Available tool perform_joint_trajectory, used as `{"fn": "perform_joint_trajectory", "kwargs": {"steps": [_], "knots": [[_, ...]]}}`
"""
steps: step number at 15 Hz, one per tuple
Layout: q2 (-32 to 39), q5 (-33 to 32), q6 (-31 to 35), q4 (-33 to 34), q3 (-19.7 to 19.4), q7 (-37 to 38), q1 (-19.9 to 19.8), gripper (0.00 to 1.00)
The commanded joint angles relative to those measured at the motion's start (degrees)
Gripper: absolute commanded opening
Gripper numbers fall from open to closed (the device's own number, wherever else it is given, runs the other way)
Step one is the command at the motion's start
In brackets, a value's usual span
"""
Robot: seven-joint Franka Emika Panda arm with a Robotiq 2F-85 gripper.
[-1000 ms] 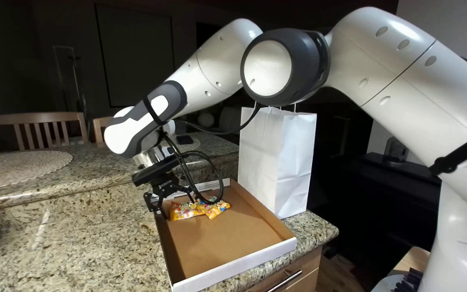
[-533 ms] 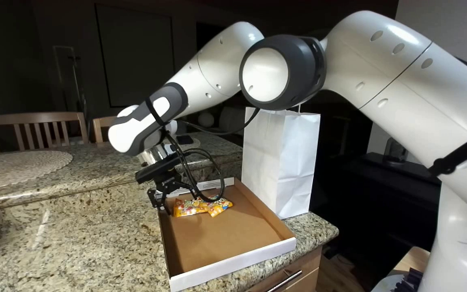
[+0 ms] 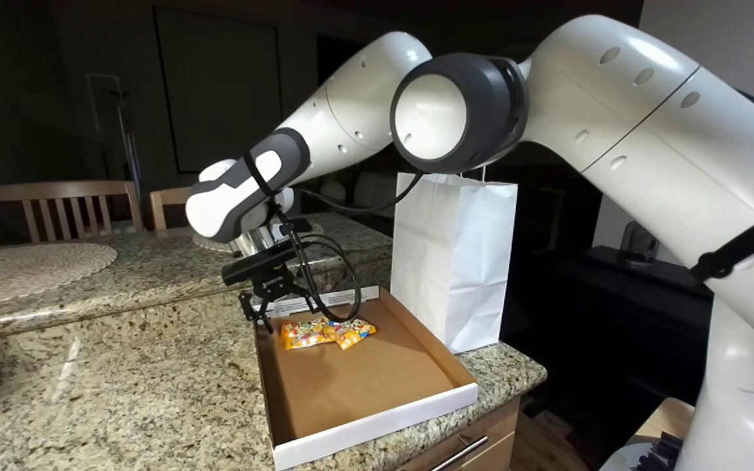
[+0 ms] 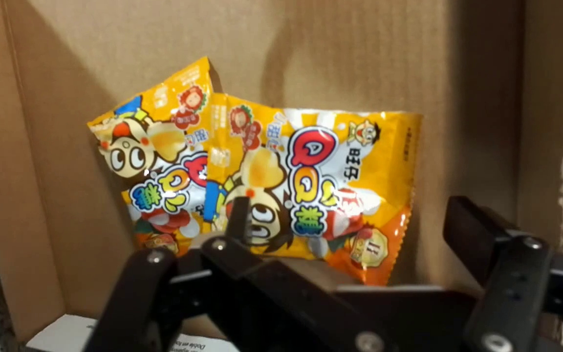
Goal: Pick up the two objects on the cover box and put them on the counter
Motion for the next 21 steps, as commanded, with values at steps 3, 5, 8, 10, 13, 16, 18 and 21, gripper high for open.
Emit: {"fn": "perform_joint_trajectory", "kwargs": {"steps": [3,5,8,10,13,16,18,21], "knots": [[-3.91,1.20,4.73,-5.79,0.84,4.48,-3.09,1.00],[-3.46,1.50,5.15,-6.25,1.13,4.75,-3.98,1.00],[-2.85,1.83,7.79,-7.46,1.86,3.77,-4.90,1.00],[-3.32,2.36,10.31,-8.95,2.44,3.41,-5.36,1.00],[-3.74,3.37,12.32,-10.18,2.84,3.21,-5.93,1.00],[-3.66,4.51,11.85,-10.62,2.88,3.09,-6.38,0.74],[-3.97,5.11,11.92,-11.06,3.04,3.04,-6.68,0.60],[-4.47,5.42,11.65,-11.52,2.94,3.08,-6.66,0.39]]}}
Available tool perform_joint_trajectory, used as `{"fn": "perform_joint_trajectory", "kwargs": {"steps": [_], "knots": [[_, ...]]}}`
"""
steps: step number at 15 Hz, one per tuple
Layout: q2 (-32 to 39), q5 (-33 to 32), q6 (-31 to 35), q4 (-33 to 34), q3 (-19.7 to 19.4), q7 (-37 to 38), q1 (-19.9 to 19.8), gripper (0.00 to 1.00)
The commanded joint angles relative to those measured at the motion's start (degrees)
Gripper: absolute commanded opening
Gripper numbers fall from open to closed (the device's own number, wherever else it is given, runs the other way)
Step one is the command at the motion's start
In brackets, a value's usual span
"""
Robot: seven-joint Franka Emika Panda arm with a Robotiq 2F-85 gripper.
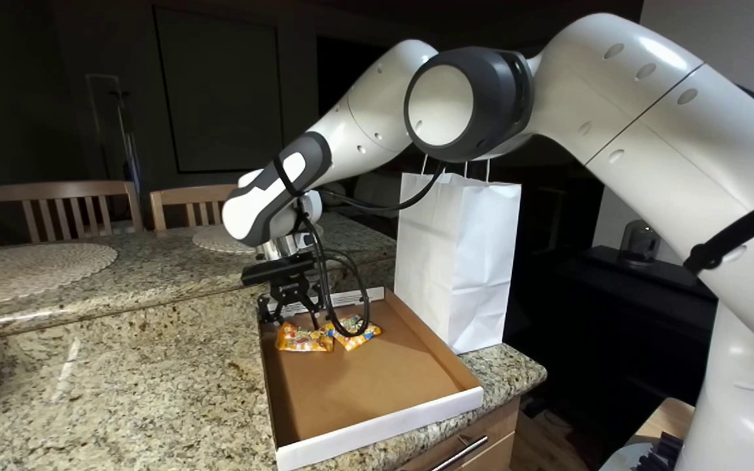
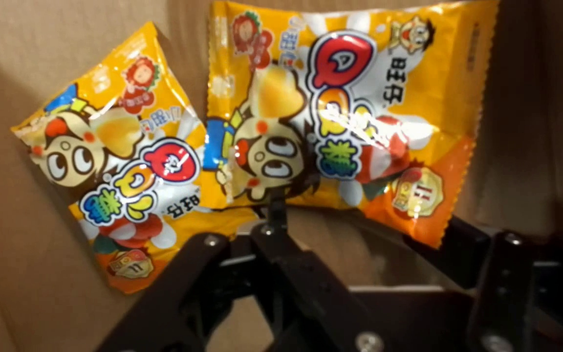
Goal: Pick up the two objects on the cover box and put them on the counter
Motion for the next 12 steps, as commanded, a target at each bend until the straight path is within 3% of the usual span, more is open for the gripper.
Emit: {"fn": "perform_joint_trajectory", "kwargs": {"steps": [1,5,8,10,11,12], "knots": [[-2.99,1.17,1.63,-4.73,0.78,0.05,-0.95,0.34],[-3.73,1.23,1.55,-5.33,0.81,-0.11,-1.03,0.08],[-4.22,1.50,1.58,-5.90,0.87,-0.11,-1.27,0.00],[-4.84,1.73,2.15,-6.74,1.00,-0.46,-1.59,0.00],[-4.99,1.84,2.19,-7.03,1.04,-0.49,-1.71,0.26],[-5.22,1.91,2.19,-7.34,1.07,-0.52,-1.79,0.27]]}}
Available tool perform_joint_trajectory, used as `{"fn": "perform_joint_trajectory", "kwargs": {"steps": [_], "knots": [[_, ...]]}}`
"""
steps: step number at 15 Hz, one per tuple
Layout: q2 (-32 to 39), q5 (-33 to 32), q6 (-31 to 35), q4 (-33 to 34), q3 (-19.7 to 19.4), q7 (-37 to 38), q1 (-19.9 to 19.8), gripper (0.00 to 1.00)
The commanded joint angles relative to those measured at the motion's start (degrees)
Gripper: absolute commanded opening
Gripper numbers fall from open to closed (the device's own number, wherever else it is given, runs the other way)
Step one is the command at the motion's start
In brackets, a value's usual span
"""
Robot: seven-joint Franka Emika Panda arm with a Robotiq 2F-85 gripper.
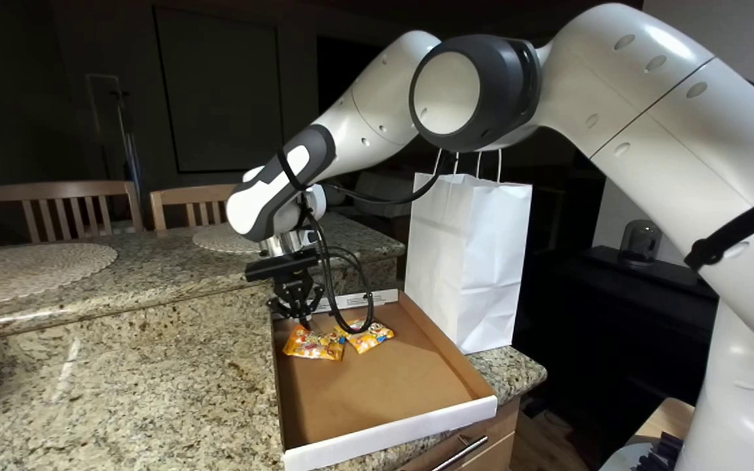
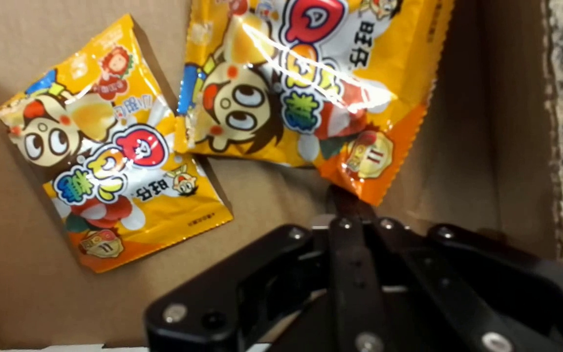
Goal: Pick up the two objects on the cover box and put them on the counter
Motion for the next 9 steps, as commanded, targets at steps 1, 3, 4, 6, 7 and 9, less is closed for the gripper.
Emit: {"fn": "perform_joint_trajectory", "kwargs": {"steps": [1,3,4,6,7,9], "knots": [[-3.49,1.38,2.16,-5.25,1.05,-0.58,-1.35,0.32],[-3.99,1.37,2.19,-5.87,1.15,-0.72,-1.45,0.45],[-4.21,1.36,2.30,-6.16,1.26,-0.78,-1.50,0.51],[-4.81,1.28,2.73,-6.87,1.43,-0.82,-1.42,0.64],[-5.12,1.33,3.28,-7.24,1.62,-0.95,-1.41,0.69],[-5.27,1.63,4.50,-7.49,2.17,-1.30,-1.47,0.83]]}}
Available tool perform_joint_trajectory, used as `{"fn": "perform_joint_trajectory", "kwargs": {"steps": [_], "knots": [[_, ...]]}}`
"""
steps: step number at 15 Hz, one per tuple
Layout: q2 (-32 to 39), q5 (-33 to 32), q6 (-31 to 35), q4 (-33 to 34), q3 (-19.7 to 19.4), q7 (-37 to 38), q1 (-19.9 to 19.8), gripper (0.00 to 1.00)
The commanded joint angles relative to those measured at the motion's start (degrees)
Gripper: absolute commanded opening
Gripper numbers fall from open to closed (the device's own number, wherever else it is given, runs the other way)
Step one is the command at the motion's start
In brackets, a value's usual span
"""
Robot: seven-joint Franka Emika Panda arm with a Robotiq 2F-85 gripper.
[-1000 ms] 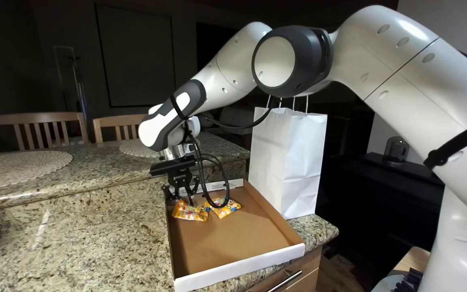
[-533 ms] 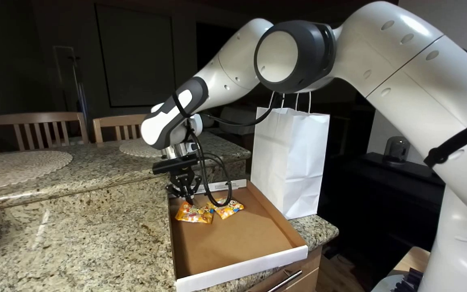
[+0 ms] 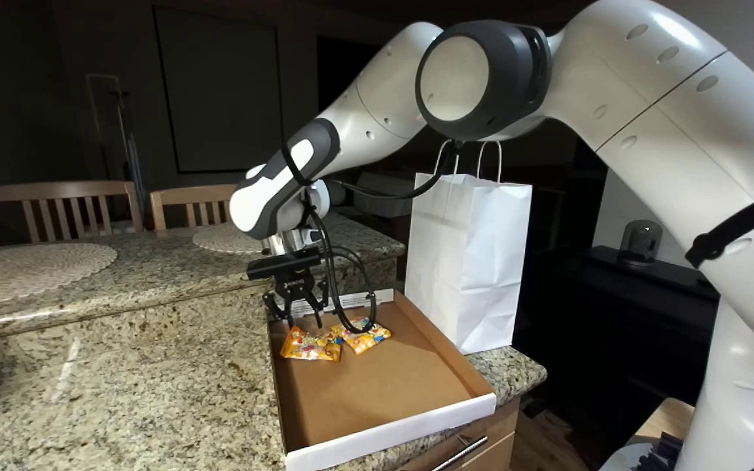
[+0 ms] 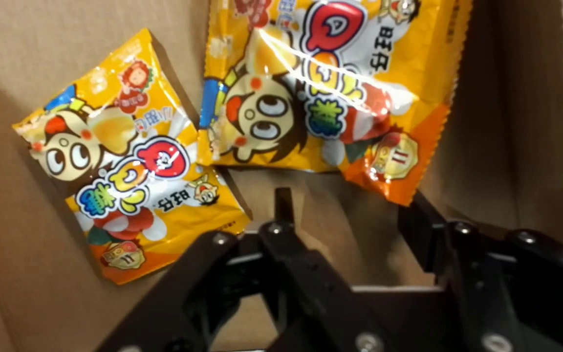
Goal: Pick up the two objects on the cover box and put them on the counter
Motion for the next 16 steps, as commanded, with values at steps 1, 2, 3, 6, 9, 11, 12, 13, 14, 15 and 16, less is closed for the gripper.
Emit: {"fn": "perform_joint_trajectory", "kwargs": {"steps": [1,2,3,6,9,11,12,13,14,15,16], "knots": [[-3.18,1.56,3.42,-4.44,1.54,-1.32,-0.82,0.90],[-3.07,1.63,3.62,-4.32,1.80,-1.43,-0.77,0.96],[-3.01,1.70,3.77,-4.27,2.02,-1.46,-0.74,1.00],[-2.92,2.09,3.79,-4.39,2.66,-1.82,-0.87,1.00],[-3.21,2.69,3.35,-4.89,2.94,-1.88,-1.02,0.73],[-3.07,3.25,2.81,-4.82,3.05,-1.95,-1.13,0.60],[-3.02,3.56,2.65,-4.85,3.03,-1.94,-1.15,0.52],[-3.02,3.83,2.45,-4.91,3.00,-1.90,-1.16,0.46],[-3.13,3.95,2.44,-5.10,2.94,-1.89,-1.18,0.38],[-3.31,4.09,2.34,-5.14,2.92,-1.87,-1.21,0.33],[-3.45,4.09,2.22,-5.20,2.86,-1.79,-1.20,0.27]]}}
